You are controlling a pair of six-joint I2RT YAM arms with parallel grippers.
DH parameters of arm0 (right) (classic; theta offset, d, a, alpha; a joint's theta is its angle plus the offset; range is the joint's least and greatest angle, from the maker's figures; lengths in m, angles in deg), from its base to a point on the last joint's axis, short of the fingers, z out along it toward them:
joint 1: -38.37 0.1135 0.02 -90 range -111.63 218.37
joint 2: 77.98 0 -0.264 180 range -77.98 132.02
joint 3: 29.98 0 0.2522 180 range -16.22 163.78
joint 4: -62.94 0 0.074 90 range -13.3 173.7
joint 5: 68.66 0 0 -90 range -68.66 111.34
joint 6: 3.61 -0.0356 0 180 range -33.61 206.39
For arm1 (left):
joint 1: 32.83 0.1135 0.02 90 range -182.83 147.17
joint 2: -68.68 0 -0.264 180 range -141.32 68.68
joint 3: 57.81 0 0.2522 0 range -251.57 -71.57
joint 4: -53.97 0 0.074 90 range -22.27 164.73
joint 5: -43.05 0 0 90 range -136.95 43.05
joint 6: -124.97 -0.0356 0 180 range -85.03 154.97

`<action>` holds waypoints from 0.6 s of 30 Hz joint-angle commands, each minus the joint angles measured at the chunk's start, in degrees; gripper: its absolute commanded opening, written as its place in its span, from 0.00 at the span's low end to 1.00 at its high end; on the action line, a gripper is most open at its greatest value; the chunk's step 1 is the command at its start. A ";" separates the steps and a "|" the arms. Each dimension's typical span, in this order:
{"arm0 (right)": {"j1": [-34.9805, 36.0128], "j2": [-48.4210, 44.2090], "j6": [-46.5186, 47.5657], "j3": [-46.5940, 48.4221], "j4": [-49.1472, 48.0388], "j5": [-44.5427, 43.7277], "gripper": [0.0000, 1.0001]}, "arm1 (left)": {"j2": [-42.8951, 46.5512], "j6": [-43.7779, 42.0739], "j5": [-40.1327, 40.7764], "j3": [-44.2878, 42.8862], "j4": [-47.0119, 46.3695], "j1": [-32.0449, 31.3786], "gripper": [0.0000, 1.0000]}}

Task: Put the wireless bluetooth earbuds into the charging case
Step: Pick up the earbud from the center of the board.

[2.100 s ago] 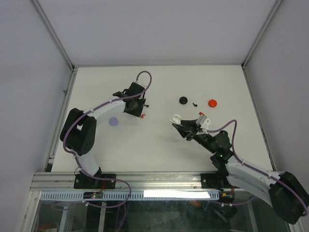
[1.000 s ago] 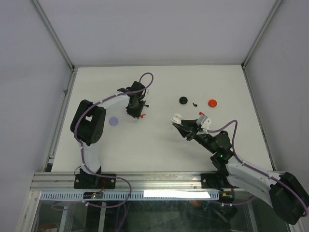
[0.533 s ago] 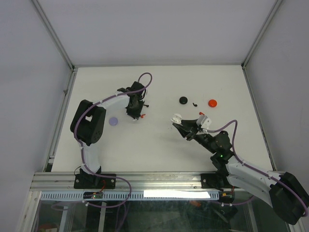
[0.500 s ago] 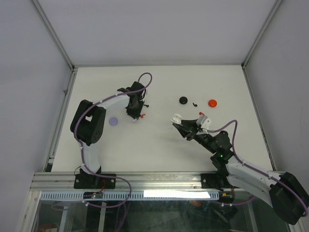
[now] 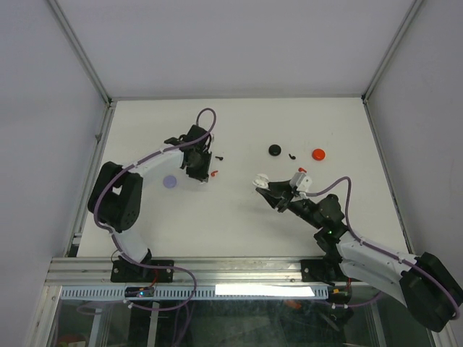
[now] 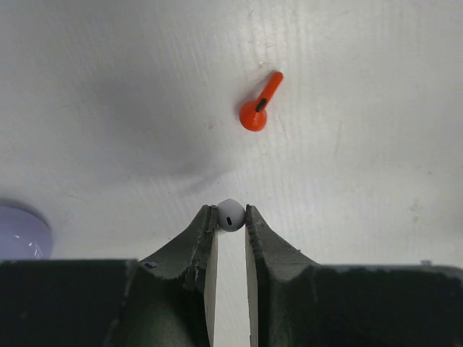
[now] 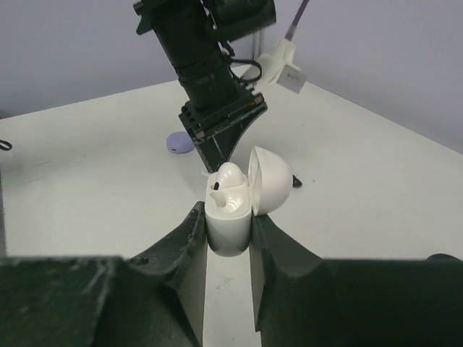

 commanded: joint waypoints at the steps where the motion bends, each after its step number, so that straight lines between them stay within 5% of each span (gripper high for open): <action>1: 0.60 1.31 -0.67 2.97 -5.06 1.17 0.00 | 8.73 5.47 -4.44 1.66 -6.01 0.26 0.08; 18: 2.40 12.69 0.26 6.77 -17.58 2.75 0.00 | 38.14 20.01 -11.58 17.76 -30.70 -6.36 0.07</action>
